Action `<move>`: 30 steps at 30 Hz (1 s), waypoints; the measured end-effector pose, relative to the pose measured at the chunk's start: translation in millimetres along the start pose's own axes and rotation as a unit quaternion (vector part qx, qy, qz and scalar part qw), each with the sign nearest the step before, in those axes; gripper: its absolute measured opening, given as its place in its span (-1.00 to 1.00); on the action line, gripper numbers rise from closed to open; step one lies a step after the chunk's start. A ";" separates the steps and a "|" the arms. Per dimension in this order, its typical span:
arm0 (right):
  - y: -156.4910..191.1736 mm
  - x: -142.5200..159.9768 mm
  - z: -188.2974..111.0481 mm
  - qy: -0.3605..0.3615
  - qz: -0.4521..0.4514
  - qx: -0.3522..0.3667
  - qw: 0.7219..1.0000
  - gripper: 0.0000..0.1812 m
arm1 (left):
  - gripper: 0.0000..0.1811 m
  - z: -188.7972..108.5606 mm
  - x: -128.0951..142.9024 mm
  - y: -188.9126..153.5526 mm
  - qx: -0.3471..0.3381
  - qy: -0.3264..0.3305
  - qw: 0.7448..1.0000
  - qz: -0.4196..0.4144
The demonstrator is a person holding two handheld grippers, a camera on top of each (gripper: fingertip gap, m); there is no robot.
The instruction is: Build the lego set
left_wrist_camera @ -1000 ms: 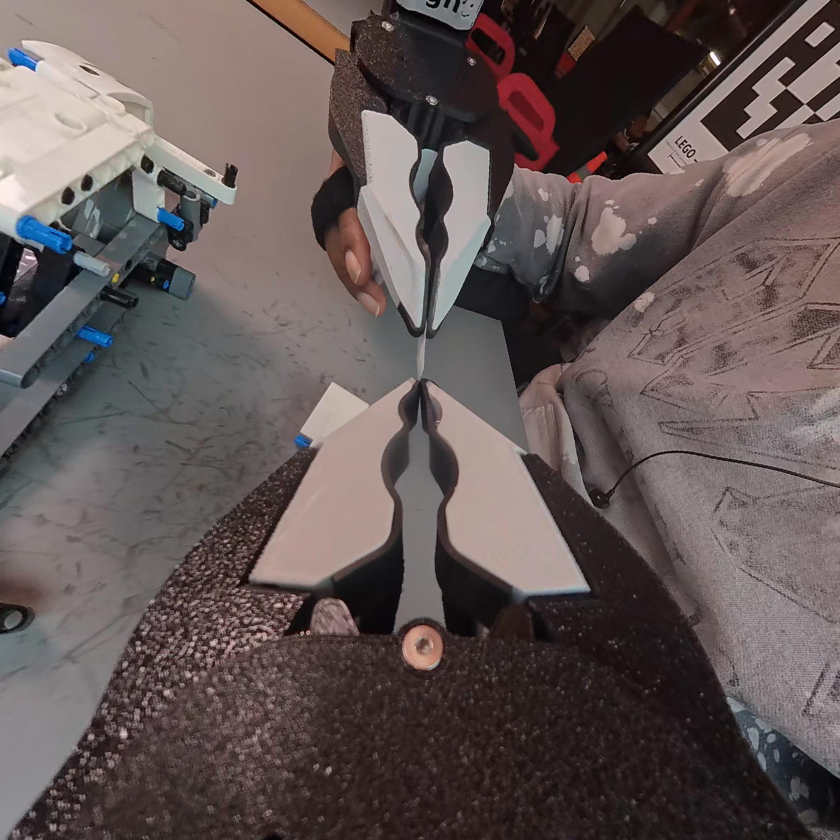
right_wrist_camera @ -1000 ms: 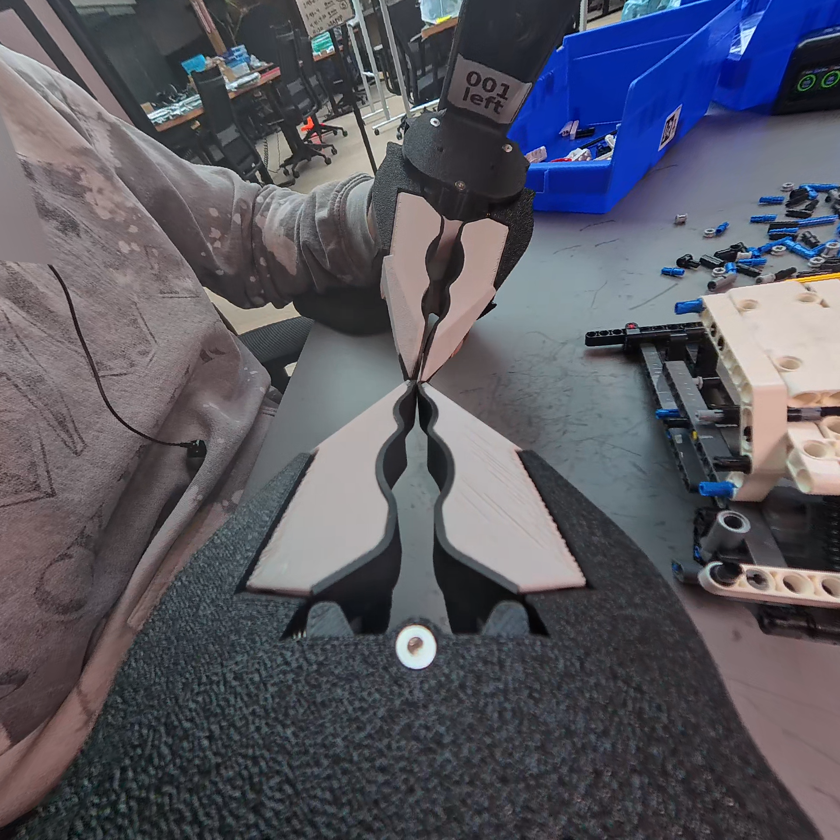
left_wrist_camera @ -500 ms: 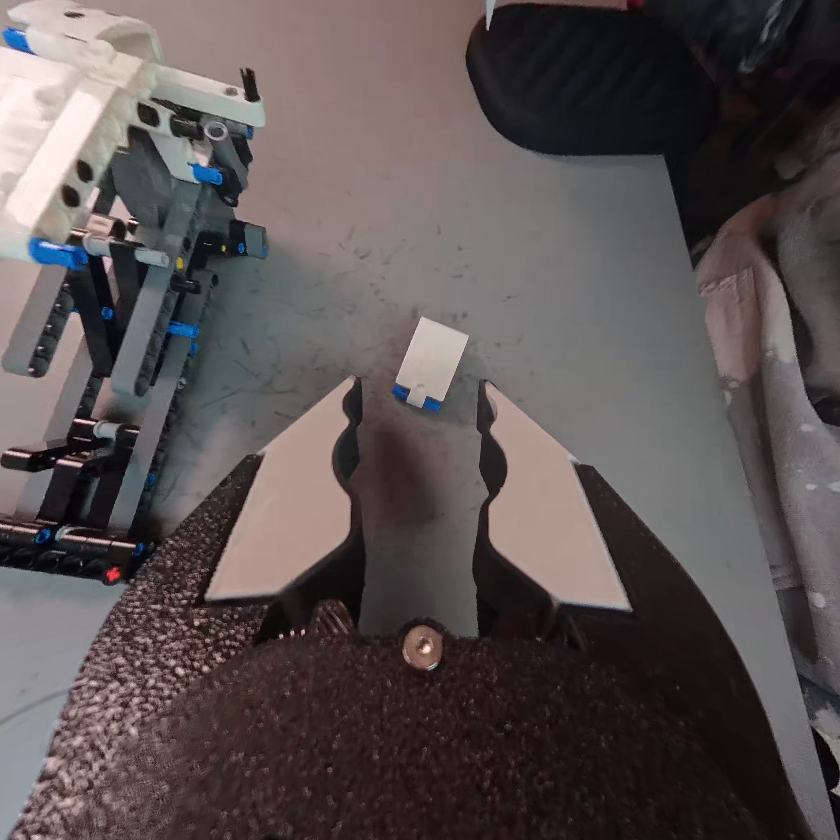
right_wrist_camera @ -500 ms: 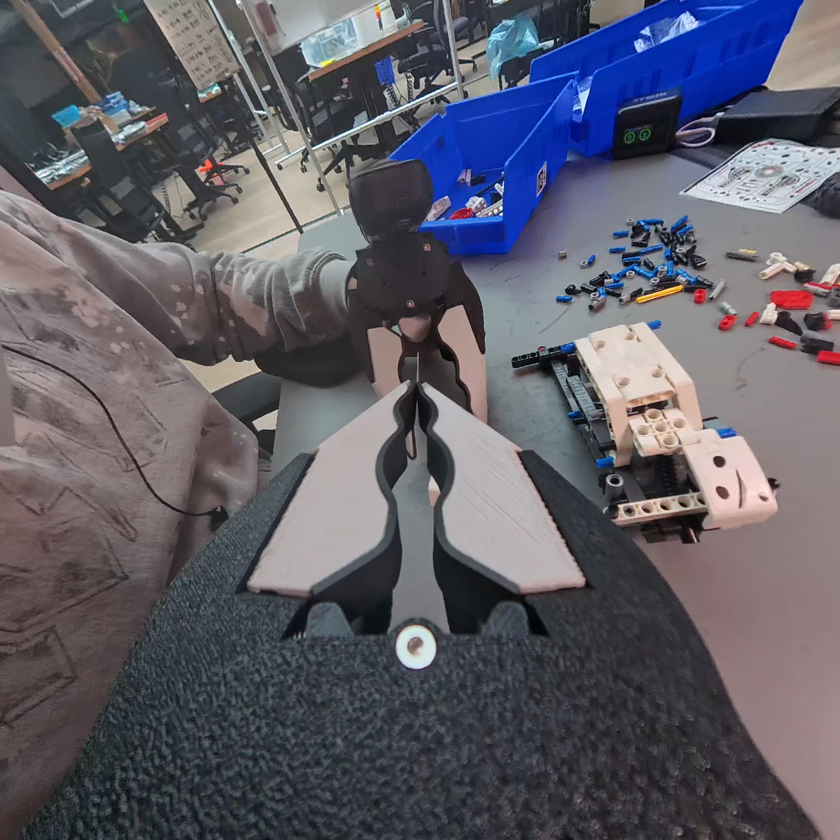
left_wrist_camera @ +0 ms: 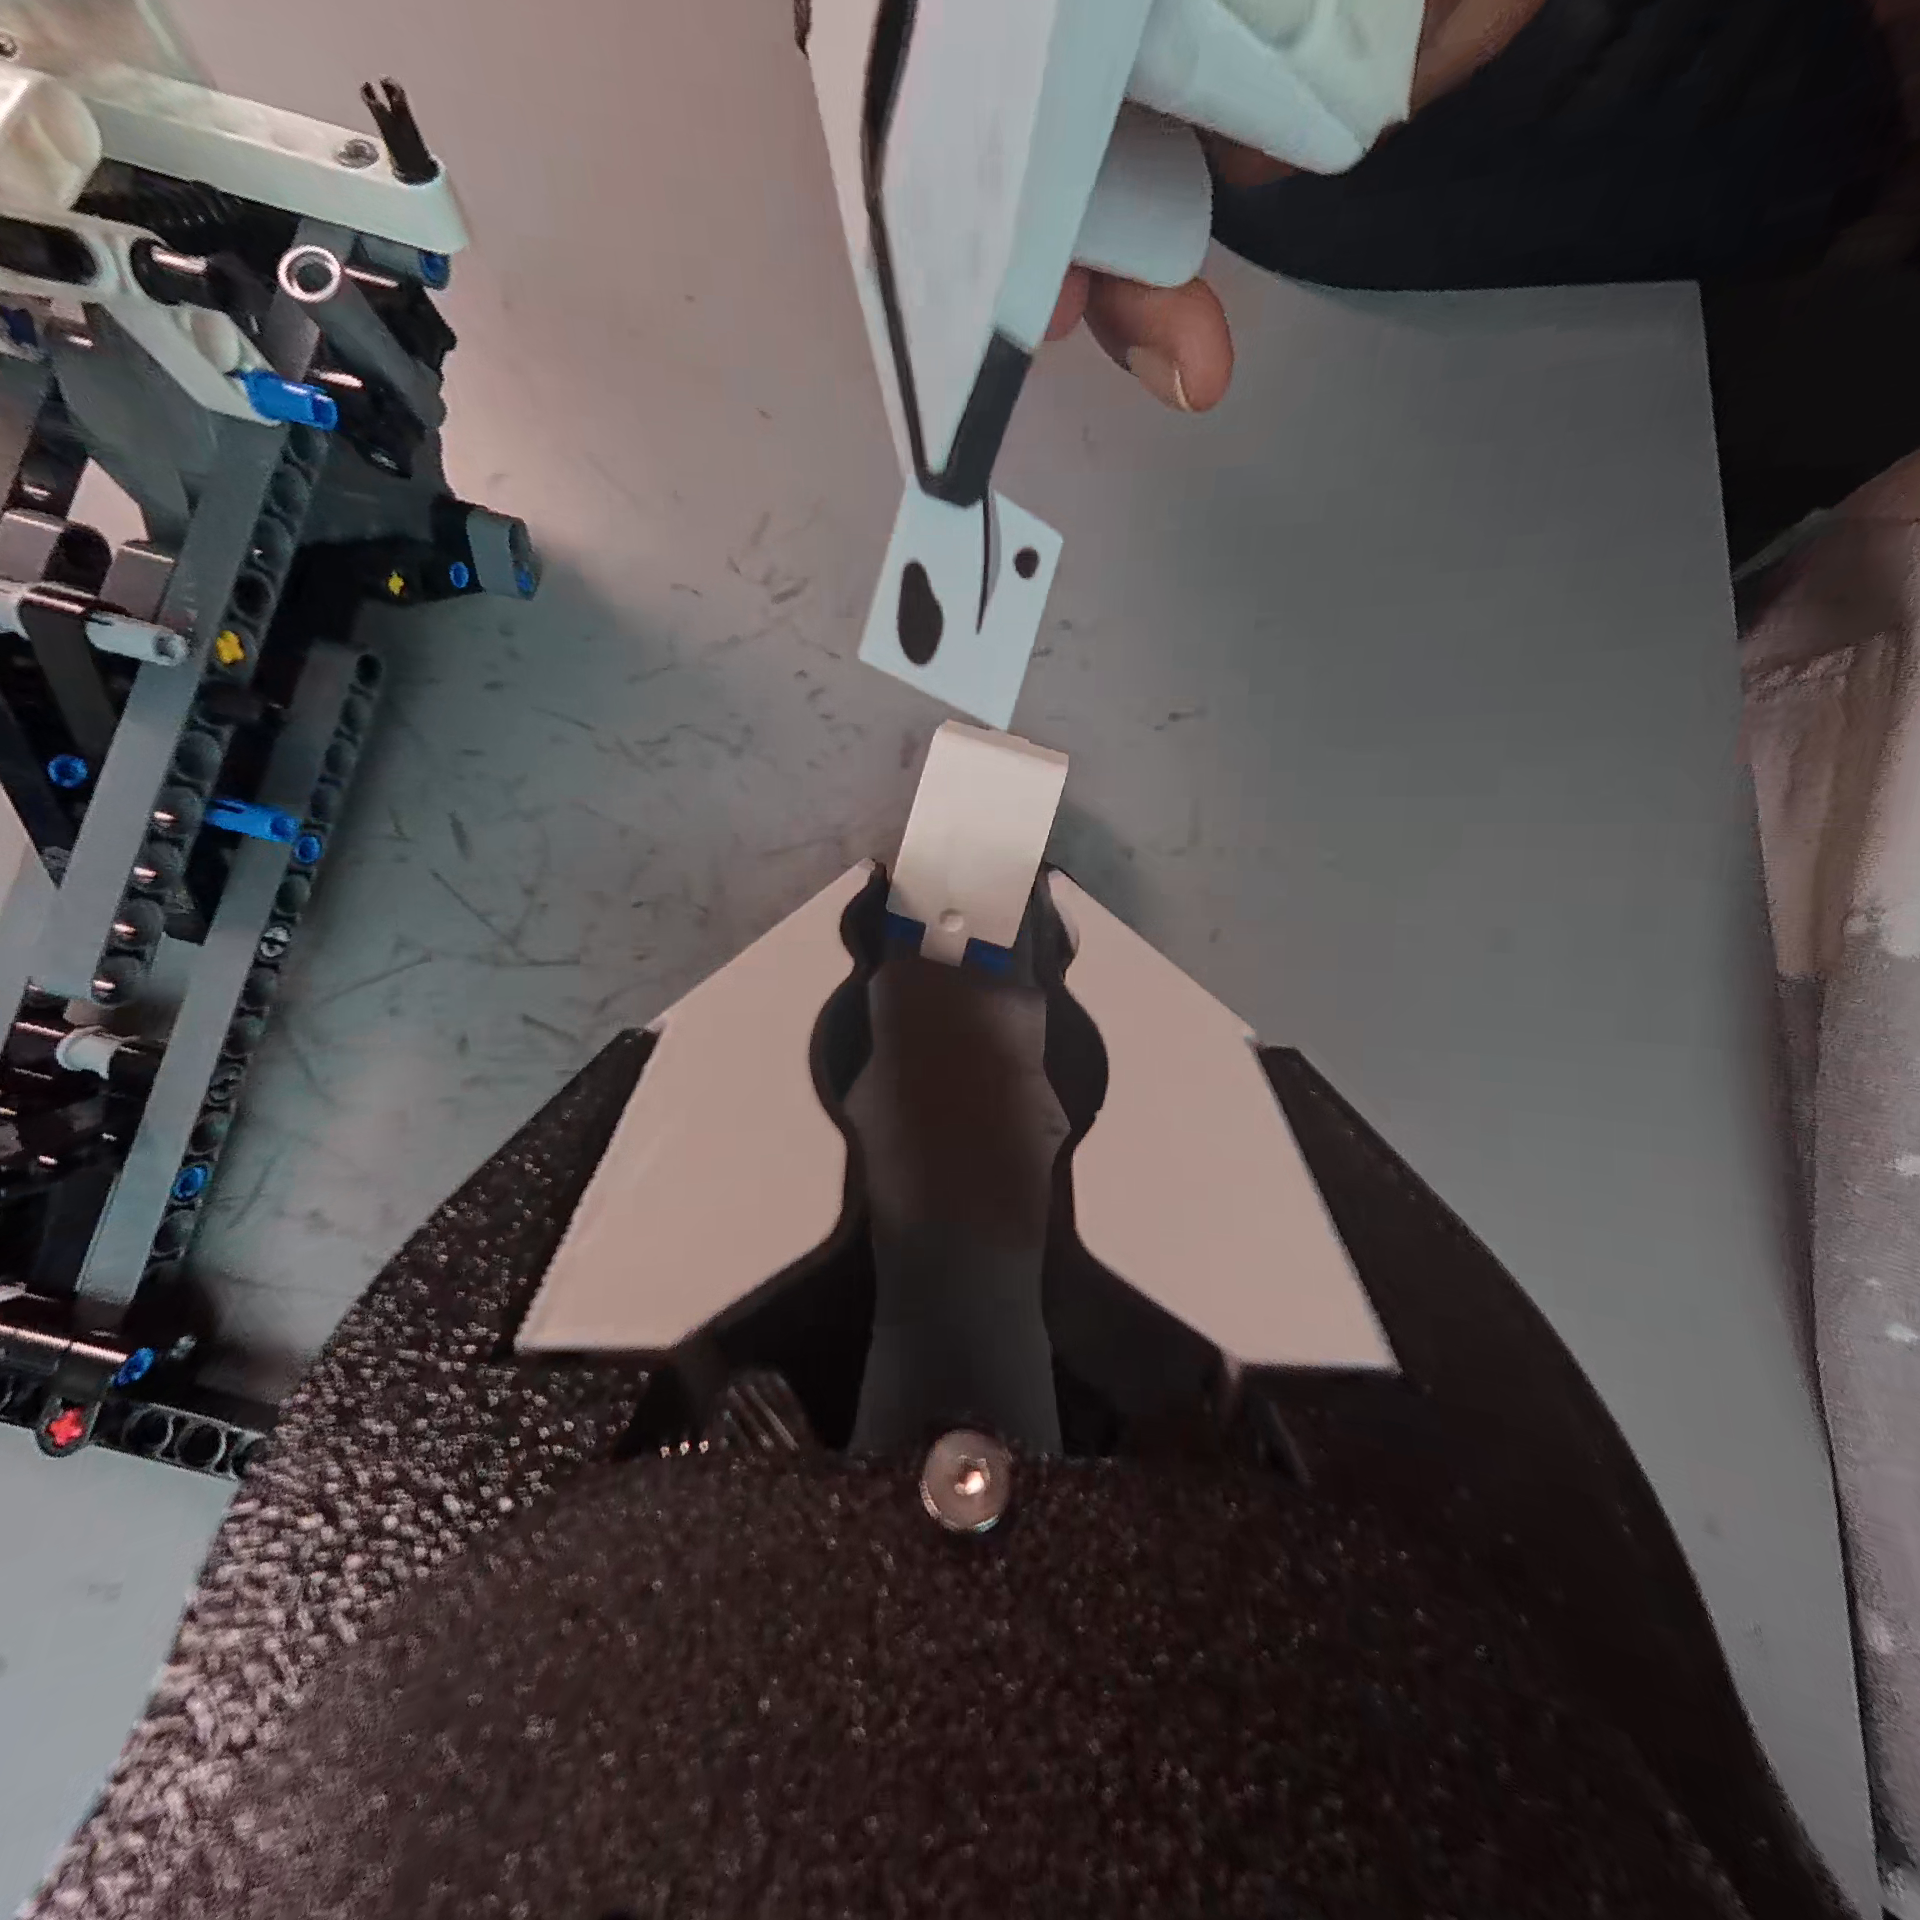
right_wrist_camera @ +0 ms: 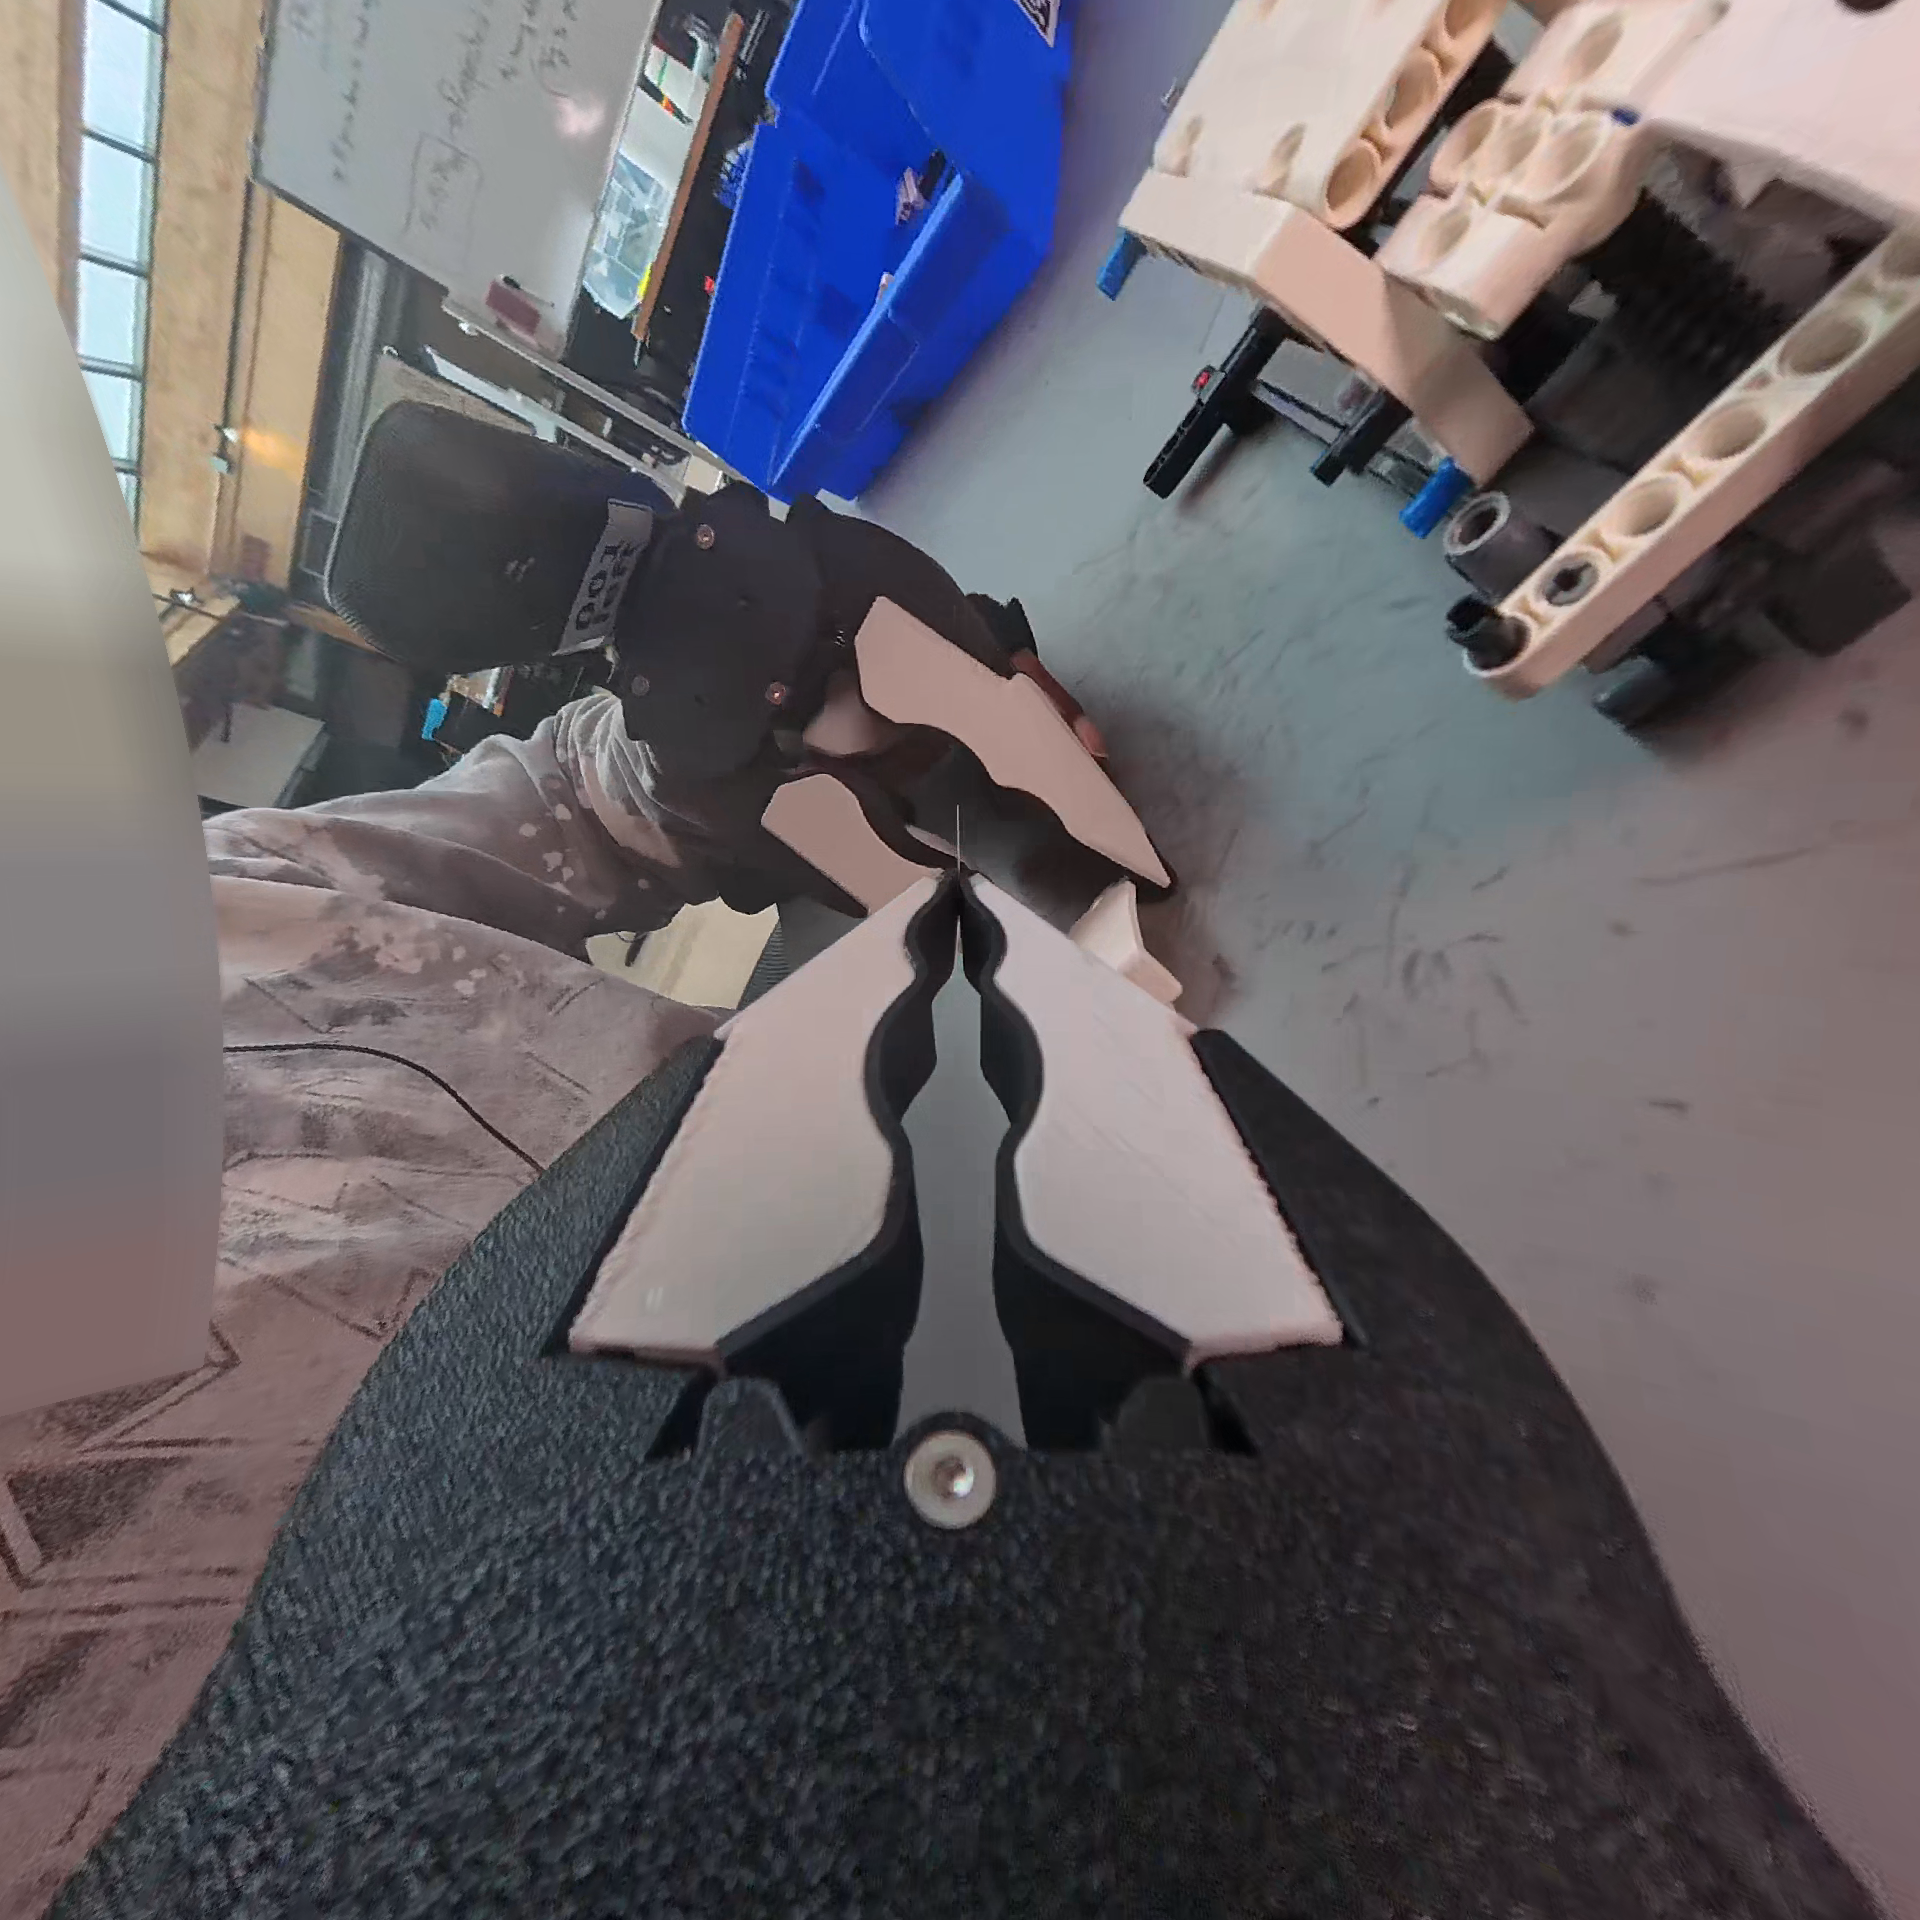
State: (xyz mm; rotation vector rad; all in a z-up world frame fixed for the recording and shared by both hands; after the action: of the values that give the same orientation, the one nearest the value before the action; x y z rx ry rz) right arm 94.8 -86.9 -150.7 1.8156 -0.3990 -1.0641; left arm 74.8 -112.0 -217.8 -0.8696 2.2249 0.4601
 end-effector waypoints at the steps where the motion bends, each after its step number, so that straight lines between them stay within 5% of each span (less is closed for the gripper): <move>1: -1.9 3.2 2.0 0.003 0.010 0.003 1.000 -1.00 | -0.68 -0.3 0.1 -0.9 0.004 0.000 1.000 -0.005; 5: -9.8 11.8 9.2 0.012 0.041 0.023 0.999 -1.00 | -0.55 -6.1 1.0 -2.8 0.027 -0.008 1.000 -0.009; 30: -32.2 23.7 15.5 -0.028 0.136 0.061 0.988 -1.00 | -0.66 -5.7 0.4 2.2 0.033 -0.021 0.999 0.019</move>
State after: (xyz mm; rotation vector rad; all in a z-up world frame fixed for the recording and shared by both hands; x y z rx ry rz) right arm 90.1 -95.7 -192.4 1.7786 -0.7382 -0.9174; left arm 70.4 -113.7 -214.0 -0.7781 2.2090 0.4159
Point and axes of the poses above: each gripper's, where its closed fingertips meet, z out along the fingers, x out of its underside, y = z × x across the jaws, the point moved 1 cm from there along -z, back along the fingers, and after that the axes turned 11 degrees about -x, right-handed, at the moved point
